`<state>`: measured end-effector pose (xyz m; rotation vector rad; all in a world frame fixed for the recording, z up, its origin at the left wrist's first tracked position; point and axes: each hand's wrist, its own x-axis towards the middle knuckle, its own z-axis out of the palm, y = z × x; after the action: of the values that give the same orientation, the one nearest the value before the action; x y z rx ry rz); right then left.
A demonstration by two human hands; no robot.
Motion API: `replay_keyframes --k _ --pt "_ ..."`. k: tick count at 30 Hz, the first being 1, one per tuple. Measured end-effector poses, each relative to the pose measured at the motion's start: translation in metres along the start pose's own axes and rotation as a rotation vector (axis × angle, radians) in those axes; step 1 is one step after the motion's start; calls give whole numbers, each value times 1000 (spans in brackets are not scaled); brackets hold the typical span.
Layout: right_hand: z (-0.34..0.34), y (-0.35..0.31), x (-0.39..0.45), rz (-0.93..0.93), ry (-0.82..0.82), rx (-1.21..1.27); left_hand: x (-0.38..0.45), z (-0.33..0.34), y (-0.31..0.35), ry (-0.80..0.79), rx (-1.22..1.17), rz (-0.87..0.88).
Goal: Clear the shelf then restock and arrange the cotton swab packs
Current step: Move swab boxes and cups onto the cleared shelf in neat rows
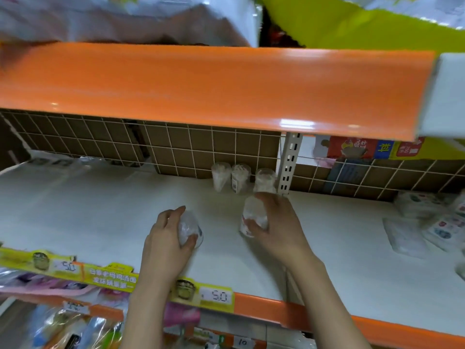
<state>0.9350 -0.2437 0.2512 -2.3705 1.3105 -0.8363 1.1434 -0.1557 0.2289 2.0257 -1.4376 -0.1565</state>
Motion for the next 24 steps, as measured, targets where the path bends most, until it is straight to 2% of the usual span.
replay_keyframes --k 5,10,18,24 --pt "20 -18 54 -7 79 -65 19 -23 -46 0 0 13" --pt "39 -12 82 73 104 -212 33 -33 -76 -26 -9 25" --pt "66 -6 81 101 18 -360 56 -33 -79 -64 -68 88" --pt "62 -11 78 89 23 -419 62 -28 -76 -92 -87 139"
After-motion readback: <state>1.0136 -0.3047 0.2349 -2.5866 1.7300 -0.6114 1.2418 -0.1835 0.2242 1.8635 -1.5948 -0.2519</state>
